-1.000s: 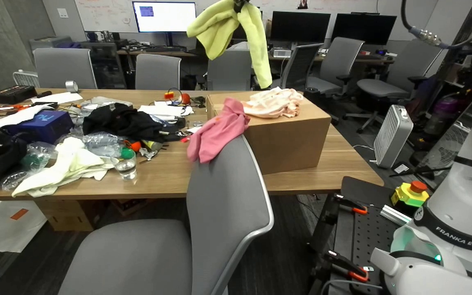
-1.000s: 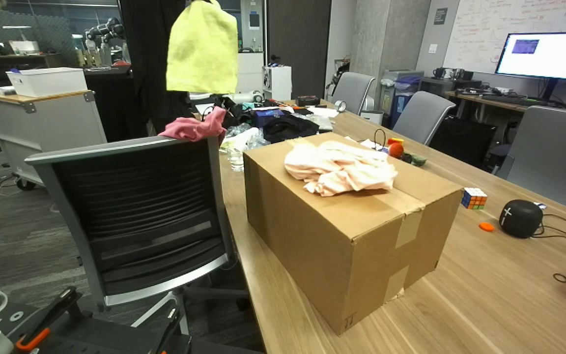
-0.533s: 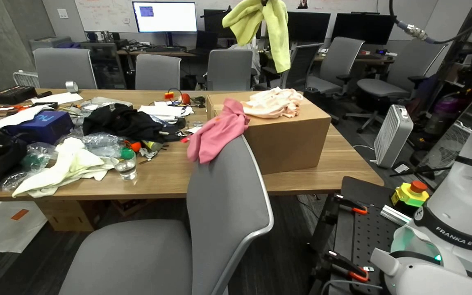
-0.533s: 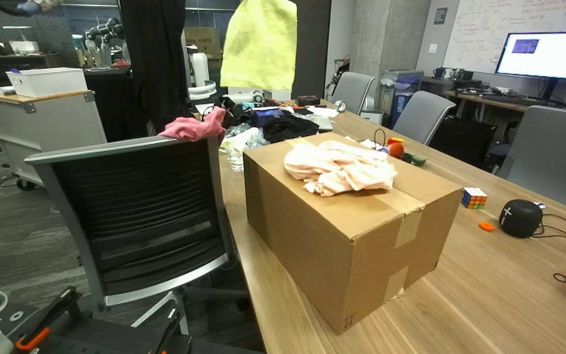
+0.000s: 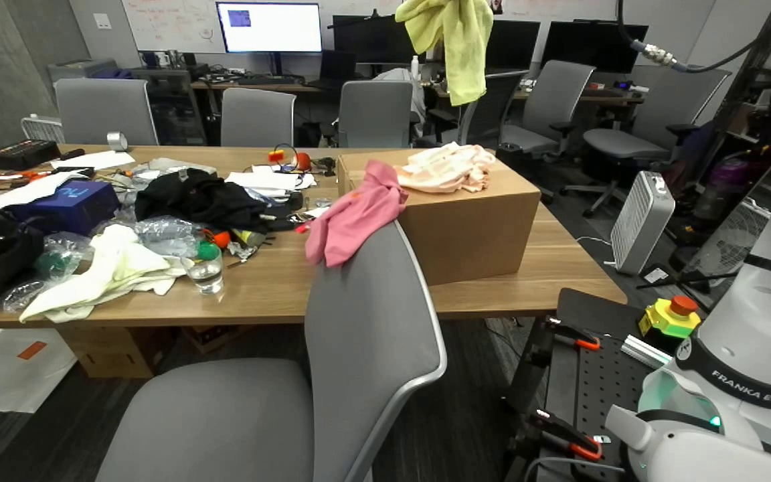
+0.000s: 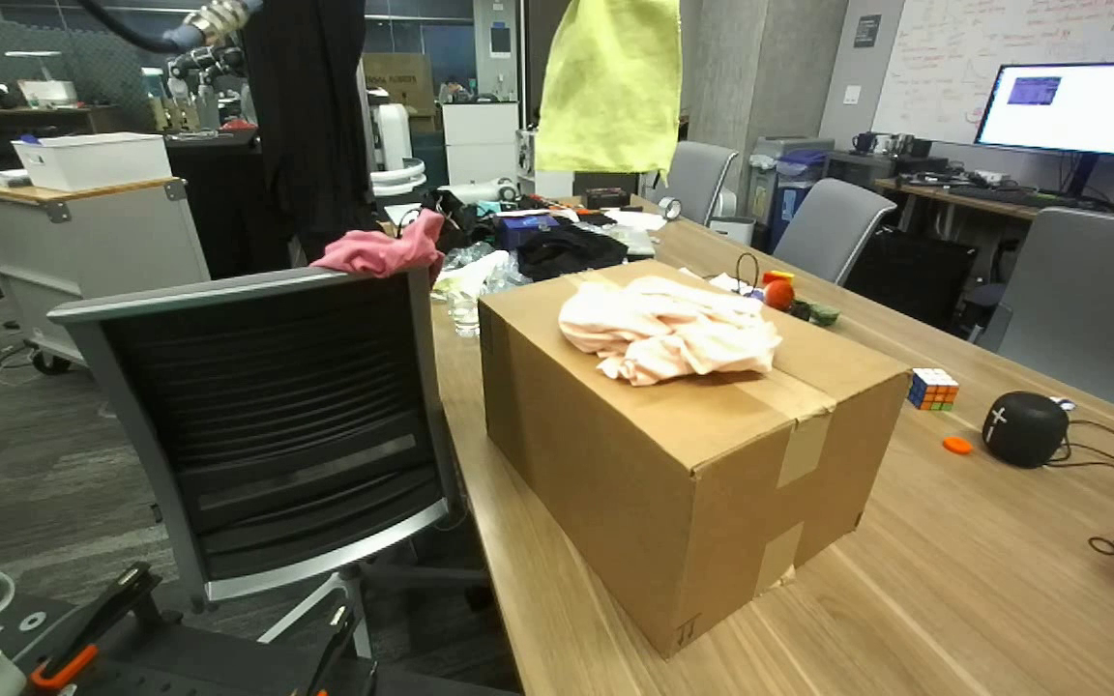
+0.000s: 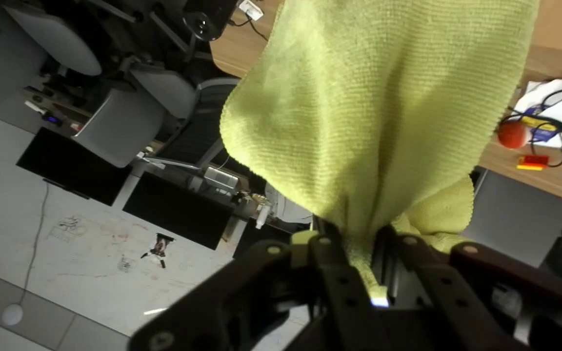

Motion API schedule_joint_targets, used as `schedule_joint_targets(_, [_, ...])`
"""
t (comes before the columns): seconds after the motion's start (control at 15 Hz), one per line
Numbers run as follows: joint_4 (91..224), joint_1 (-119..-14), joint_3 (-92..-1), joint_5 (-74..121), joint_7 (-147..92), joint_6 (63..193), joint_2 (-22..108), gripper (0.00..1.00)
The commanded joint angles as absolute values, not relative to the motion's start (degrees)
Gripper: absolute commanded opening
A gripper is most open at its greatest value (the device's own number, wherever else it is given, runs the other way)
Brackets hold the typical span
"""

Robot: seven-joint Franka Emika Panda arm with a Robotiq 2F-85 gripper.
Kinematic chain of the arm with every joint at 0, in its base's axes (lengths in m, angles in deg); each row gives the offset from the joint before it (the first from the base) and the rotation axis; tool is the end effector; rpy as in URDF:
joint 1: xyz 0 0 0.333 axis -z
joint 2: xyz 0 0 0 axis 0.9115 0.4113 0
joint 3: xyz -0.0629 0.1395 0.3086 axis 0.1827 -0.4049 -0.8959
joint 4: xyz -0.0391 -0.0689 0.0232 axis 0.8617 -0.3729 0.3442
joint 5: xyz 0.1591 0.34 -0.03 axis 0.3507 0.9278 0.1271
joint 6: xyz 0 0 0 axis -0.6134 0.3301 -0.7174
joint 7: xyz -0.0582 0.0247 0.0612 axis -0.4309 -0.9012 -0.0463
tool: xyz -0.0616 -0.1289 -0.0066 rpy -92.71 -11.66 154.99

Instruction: Remove all the clothes from the chair and put them on top of the box

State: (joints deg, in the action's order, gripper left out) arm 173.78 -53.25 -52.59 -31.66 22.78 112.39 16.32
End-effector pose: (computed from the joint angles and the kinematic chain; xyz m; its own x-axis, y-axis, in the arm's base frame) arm 0.5129 -0.1658 0.6454 0.5751 -0.3125 0.7561 -0.7746 -0.5053 0.3803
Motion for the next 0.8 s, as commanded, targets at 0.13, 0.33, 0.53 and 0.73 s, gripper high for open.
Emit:
schedule_joint_targets(0.13, [169.7,-56.2,-51.0,-36.3,28.4,107.3,20.6,0.66])
schedule_joint_targets(0.33, [169.7,-57.2,-50.5,-35.2,27.5,106.2,21.1,0.89])
schedule_joint_targets(0.53, [171.4,-58.5,-50.5,-33.4,24.6,106.6,19.6,1.0])
schedule_joint_targets(0.73, [175.6,-60.9,-51.2,-30.2,19.3,108.1,16.1,1.0])
